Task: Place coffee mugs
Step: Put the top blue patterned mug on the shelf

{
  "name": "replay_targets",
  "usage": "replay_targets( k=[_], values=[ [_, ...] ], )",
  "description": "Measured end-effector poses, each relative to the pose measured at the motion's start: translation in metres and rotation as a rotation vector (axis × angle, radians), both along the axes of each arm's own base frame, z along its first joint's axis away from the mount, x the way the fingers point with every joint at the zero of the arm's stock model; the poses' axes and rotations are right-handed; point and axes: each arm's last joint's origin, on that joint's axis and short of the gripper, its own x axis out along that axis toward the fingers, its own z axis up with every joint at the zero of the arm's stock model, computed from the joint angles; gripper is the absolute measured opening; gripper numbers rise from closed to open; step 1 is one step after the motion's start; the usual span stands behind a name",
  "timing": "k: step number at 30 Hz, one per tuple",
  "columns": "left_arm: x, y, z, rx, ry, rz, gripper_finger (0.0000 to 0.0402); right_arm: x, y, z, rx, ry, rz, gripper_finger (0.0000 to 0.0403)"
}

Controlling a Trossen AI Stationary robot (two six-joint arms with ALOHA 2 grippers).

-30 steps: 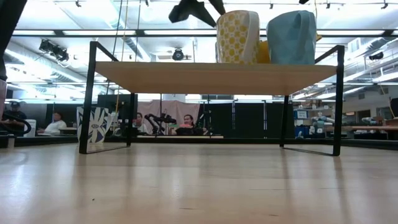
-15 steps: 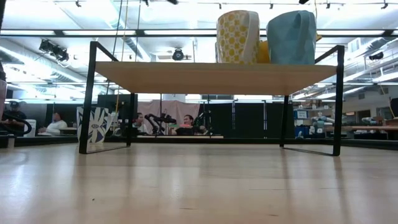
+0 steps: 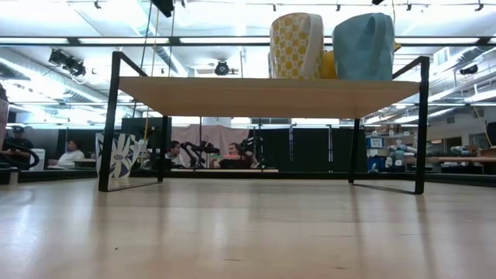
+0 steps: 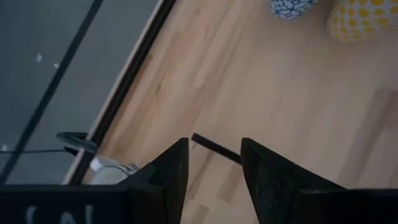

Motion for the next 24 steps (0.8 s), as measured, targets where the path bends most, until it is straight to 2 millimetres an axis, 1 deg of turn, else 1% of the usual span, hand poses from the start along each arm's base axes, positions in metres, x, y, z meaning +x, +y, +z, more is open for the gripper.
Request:
replay_targets(
  k=[3, 6, 9, 13, 19, 24],
  values=[
    [-0.002, 0.006, -0.002, 0.016, 0.019, -0.005, 0.0153, 0.000, 0.000, 0.000, 0.000, -0.001, 0.000, 0.0122],
    [-0.002, 0.015, -0.015, 0.005, 0.083, 0.011, 0.0153, 0.000, 0.000, 0.000, 0.000, -0.001, 0.000, 0.0122],
    [-0.008, 0.024, -0.037, -0.012, 0.180, 0.017, 0.0153, 0.000, 0.000, 0.000, 0.000, -0.001, 0.000, 0.0122],
    [-0.018, 0.042, -0.075, -0.046, 0.300, 0.043, 0.0153, 0.000, 0.000, 0.000, 0.000, -0.001, 0.000, 0.0122],
    [-0.036, 0.075, -0.124, -0.043, 0.325, 0.118, 0.0153, 0.000, 0.000, 0.000, 0.000, -0.001, 0.000, 0.0122],
    [-0.050, 0.099, -0.154, -0.056, 0.340, 0.182, 0.0153, 0.000, 0.000, 0.000, 0.000, -0.001, 0.000, 0.0122]
  ],
)
